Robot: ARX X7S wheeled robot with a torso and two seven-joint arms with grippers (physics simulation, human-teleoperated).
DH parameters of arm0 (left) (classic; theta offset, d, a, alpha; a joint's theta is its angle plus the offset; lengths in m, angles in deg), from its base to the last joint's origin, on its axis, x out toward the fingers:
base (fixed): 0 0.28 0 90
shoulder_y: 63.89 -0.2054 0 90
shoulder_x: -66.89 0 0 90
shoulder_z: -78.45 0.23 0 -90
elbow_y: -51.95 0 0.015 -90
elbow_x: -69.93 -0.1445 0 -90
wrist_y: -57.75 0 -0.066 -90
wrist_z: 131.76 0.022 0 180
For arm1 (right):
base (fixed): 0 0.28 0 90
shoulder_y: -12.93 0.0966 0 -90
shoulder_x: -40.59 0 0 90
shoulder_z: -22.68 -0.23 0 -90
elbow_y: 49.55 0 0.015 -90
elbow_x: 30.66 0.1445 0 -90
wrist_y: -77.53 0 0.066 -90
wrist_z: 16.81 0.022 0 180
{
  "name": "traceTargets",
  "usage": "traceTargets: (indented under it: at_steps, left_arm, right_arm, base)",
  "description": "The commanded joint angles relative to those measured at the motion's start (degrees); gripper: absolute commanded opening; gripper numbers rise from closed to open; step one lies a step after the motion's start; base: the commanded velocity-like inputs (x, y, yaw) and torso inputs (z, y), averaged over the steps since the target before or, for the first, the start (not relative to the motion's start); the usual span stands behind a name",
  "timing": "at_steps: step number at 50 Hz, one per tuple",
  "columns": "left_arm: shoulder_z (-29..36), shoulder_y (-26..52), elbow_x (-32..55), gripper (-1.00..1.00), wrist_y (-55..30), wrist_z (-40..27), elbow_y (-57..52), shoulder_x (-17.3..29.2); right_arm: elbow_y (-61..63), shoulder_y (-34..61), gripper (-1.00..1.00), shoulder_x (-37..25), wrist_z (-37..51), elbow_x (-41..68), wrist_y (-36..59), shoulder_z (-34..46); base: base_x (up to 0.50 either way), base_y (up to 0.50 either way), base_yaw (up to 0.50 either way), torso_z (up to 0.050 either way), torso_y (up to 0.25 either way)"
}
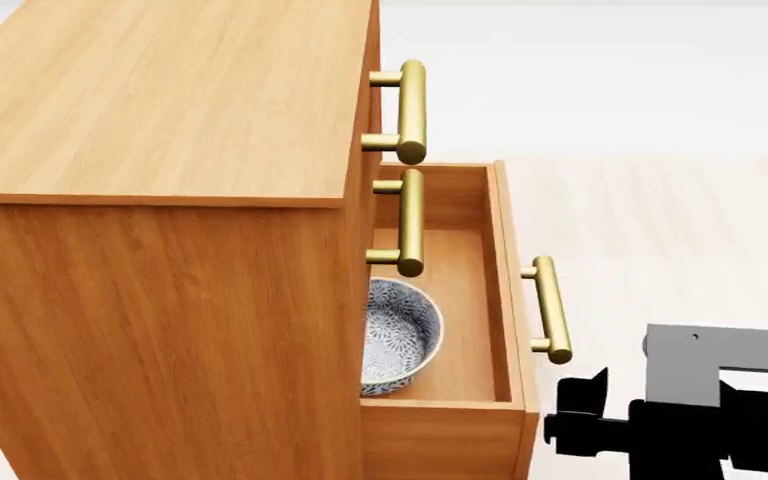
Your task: Put the bowl in the bottom drawer of the cabinet and close it.
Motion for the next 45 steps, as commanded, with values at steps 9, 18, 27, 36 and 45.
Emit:
traceTargets:
  at_steps: [9,18,27,36,45]
  left_arm:
    - [0.1,0.1,0.2,1.00,0.1,-0.1,-0.1,0.1]
    - [0.1,0.1,0.1,1.00,0.0,-0.2,-0.2,0.2]
    - [0.2,0.2,0.4,1.00,0.2,-0.1,0.1,0.2]
    - [0.2,0.2,0.4,1.00,0.6,0.0,0.4,0.2]
    - [0.2,0.2,0.6,1.00,0.6,-0.1,0.2,0.3]
  right_arm:
    - [-0.6,0.1,1.00,1.7,0.0,1.0,-0.2,2.5]
    - [-0.5,0.3,1.00,2.1,0.3,1.0,0.2,3.2]
    - [-1.7,0.8,1.00,2.7,0.2,0.8,-0.5,4.5]
    - [-3.2,0.8,1.00,3.4,0.4,0.6,-1.7,5.4]
    - [-3.1,1.3,1.00,4.0,0.6,0.9,-1.4,5.9]
  base:
    - [0.00,0.00,0.00,0.000,0.000]
    - [0.00,0.00,0.00,0.000,0.000]
    - [0.00,0.00,0.00,0.000,0.000]
    - [0.00,0.00,0.00,0.000,0.000]
    - [0.00,0.00,0.00,0.000,0.000]
